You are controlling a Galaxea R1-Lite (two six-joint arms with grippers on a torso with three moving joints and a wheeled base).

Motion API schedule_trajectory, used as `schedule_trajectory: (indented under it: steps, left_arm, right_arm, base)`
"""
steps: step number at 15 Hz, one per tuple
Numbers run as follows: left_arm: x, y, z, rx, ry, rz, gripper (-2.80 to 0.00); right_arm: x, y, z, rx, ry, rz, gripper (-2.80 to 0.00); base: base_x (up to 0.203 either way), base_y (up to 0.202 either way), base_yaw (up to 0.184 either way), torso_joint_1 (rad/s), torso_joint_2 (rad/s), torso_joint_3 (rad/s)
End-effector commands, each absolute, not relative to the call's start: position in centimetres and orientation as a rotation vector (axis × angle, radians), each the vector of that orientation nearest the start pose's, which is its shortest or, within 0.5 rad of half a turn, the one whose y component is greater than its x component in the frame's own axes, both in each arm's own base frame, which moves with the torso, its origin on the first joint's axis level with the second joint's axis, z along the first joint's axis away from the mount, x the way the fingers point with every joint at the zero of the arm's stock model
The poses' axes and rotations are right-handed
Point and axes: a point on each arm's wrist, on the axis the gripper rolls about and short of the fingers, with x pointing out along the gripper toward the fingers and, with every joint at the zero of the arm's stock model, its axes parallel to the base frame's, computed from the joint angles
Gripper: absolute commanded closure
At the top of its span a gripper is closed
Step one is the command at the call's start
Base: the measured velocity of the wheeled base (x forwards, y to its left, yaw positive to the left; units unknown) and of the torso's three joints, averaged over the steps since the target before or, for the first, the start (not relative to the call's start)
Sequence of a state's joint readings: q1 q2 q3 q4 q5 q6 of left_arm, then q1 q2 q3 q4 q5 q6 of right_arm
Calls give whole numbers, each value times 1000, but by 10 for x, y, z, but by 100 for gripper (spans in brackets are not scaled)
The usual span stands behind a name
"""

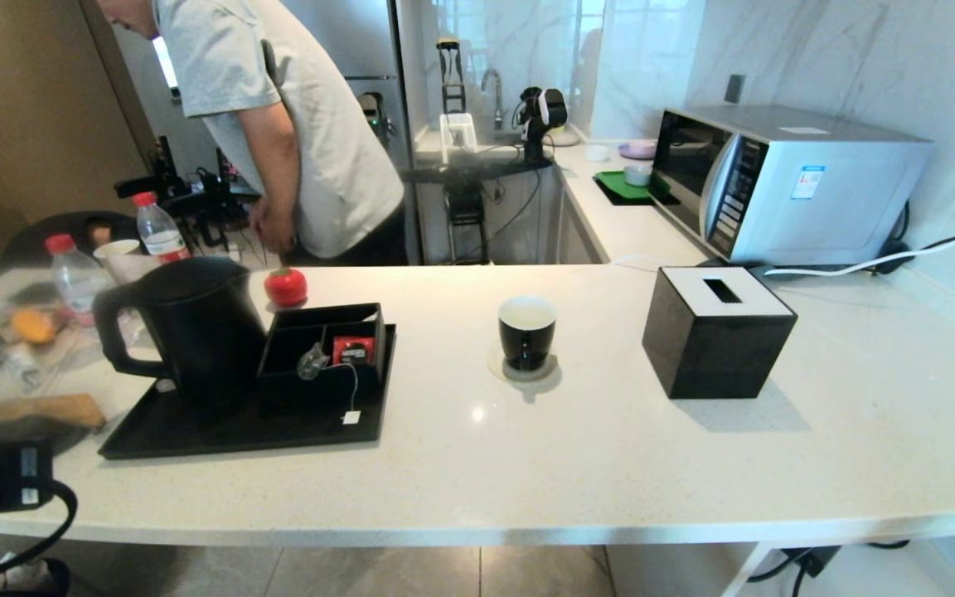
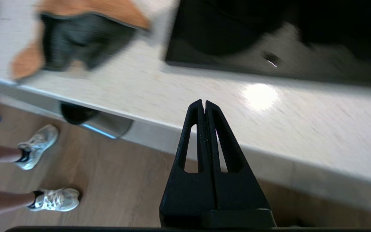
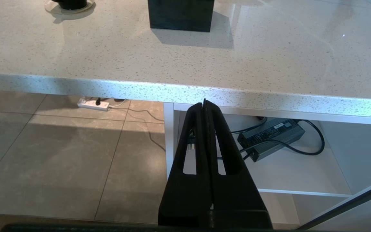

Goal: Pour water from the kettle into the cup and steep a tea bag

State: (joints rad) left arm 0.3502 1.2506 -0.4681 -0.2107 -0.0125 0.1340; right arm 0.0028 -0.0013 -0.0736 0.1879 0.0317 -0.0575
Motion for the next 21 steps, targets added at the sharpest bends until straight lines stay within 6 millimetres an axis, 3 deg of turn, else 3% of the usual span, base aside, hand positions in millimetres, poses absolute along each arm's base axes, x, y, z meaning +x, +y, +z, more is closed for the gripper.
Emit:
schedule_trajectory:
  steps: [1,8,9,16,21]
  left_arm:
    - [158,43,168,49,587,206,0]
    - [182,-7,183,126,615,-98,0]
    - [185,-10,186,118,619,-109,-280]
    - [219,-18,186,92,693,-128,-280]
    - [261,-22,167,93,777,-130,-280]
  right_arm:
    - [-30,1,76,-57,114,39,0]
    - [-30,1,76,-57,114,39,0]
    - [-30,1,76,-56,114,39,0]
    - [-30,1,76,-57,114,39,0]
    - [-30,1,76,-56,114,39,0]
  base:
    - [0,0,0,0,0,0]
    - [0,0,0,0,0,0]
    - [0,0,0,0,0,0]
    - [0,0,0,0,0,0]
    - [0,0,0,0,0,0]
